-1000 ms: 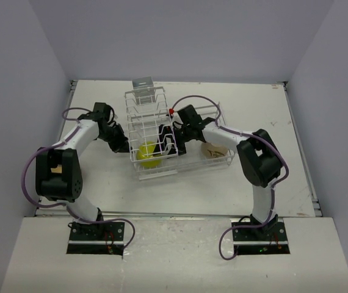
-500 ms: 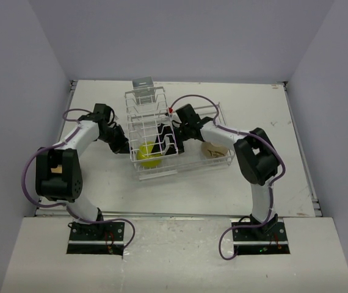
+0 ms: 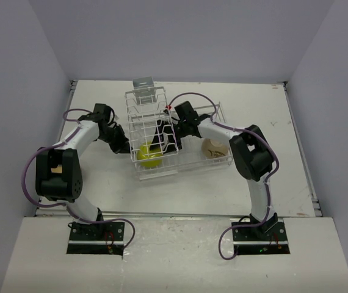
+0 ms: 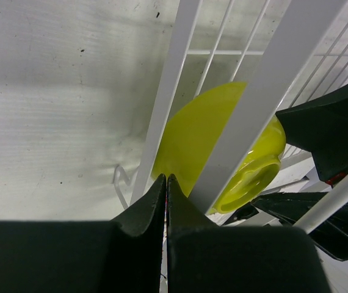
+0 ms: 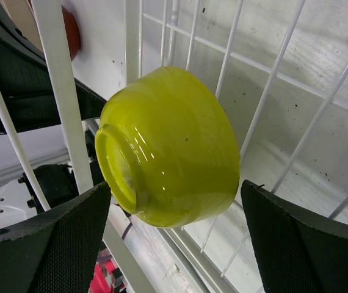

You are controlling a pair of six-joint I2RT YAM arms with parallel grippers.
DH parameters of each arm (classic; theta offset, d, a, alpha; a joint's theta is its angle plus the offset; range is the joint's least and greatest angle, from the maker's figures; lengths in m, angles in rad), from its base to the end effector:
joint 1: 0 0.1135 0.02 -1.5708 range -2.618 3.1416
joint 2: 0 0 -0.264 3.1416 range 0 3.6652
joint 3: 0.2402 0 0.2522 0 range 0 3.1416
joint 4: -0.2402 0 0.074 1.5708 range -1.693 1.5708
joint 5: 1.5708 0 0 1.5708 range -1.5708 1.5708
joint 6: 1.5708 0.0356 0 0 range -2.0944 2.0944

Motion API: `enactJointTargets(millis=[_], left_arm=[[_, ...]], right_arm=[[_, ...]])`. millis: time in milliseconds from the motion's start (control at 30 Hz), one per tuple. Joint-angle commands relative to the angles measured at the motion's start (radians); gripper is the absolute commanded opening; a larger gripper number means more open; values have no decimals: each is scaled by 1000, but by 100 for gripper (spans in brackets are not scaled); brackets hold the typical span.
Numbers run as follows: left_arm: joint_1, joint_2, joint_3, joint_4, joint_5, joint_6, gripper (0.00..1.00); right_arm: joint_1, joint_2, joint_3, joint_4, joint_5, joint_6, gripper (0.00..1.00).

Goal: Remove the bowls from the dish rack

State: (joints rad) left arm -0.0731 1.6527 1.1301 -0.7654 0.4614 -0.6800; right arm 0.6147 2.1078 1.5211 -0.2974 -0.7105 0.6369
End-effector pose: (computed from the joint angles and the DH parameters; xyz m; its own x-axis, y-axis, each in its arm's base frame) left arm 0.3114 -0.0387 0.2047 -0.8637 -0.5013 0.0518 -0.4550 0.7314 -0.5079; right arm 0.3594 0.2821 0.1766 -0.9688 -0.1321 -0.2097 -0.2473 0.5714 0.7825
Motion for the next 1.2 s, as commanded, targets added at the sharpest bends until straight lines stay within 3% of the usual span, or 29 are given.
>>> enactJointTargets(millis=[0, 300, 467, 833, 1167], left_arm=[[-8, -18, 7, 48, 95, -15, 0], [-10, -7, 11, 55, 105, -18, 0], [-10, -7, 11, 57, 102, -15, 0], [-10, -11, 13, 55, 99, -16, 0], [-10, -10, 14, 54, 100, -15, 0]], right_arm=[[-6, 18, 24, -16, 6, -9, 87], [-4, -51, -68, 99, -63, 32, 78], [-4, -100, -120, 188, -116, 63, 79], [-6, -137, -118, 169, -126, 57, 80], [-6, -134, -179, 257, -196, 112, 77]])
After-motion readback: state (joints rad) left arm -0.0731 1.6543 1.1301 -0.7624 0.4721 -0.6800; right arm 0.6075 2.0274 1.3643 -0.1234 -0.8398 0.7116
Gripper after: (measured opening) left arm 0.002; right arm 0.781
